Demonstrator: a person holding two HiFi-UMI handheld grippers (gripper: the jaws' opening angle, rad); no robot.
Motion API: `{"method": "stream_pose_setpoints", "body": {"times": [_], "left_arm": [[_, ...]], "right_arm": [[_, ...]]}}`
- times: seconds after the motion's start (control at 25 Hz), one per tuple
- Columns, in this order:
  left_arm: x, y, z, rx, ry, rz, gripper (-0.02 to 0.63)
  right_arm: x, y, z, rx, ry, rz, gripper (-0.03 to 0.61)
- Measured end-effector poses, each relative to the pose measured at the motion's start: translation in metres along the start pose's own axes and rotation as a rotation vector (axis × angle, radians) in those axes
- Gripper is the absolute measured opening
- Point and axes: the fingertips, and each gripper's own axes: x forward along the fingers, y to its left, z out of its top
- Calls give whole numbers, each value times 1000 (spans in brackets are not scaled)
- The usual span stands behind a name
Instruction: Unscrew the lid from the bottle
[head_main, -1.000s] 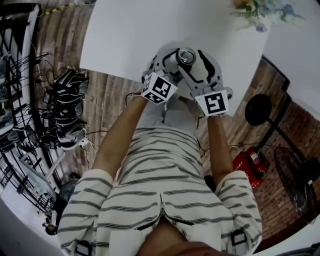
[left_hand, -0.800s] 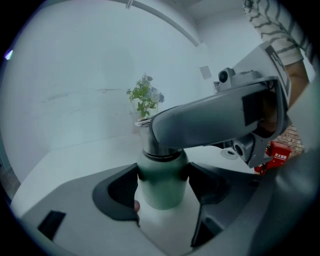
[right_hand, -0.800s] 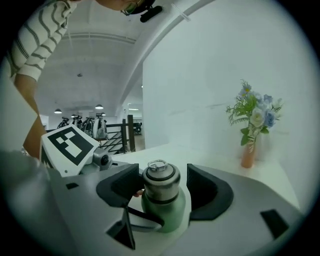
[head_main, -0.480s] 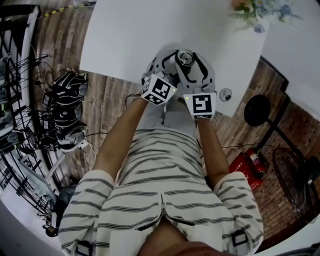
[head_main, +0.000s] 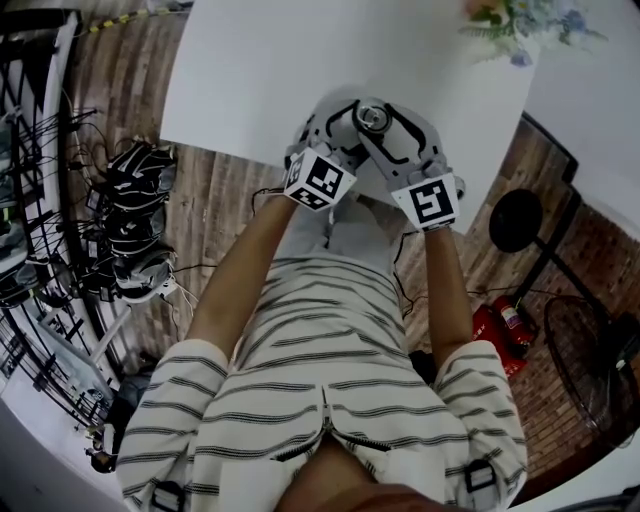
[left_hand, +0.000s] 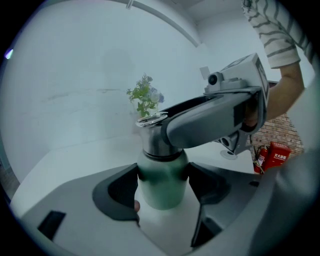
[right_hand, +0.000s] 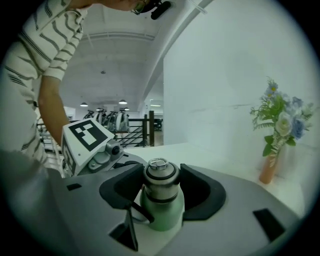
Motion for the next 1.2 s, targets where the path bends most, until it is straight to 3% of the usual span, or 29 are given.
{"method": "stream_pose_setpoints", "body": {"times": [0.28, 0.4, 0.52, 0.92, 1.04, 1.2], "left_arm": [[-2, 1, 0, 4, -2, -4, 316], [-3, 1, 1, 6, 0, -7, 316], [-3, 1, 0, 6, 1, -8, 316], [-3, 1, 0, 6, 0, -8, 318], [-1, 1, 0, 7, -2, -3, 318], [0, 1, -2, 5, -1, 5, 322]], "right_arm": [[-1, 5, 3, -64, -43, 425, 239], [-2, 6, 1, -100, -2, 535, 238], [-2, 7, 1, -121, 20, 591, 238], [-8, 9, 20, -100, -52, 621, 239], [-11, 5, 31, -52, -106, 563, 239], [-12, -7, 38, 41, -153, 409, 241]]}}
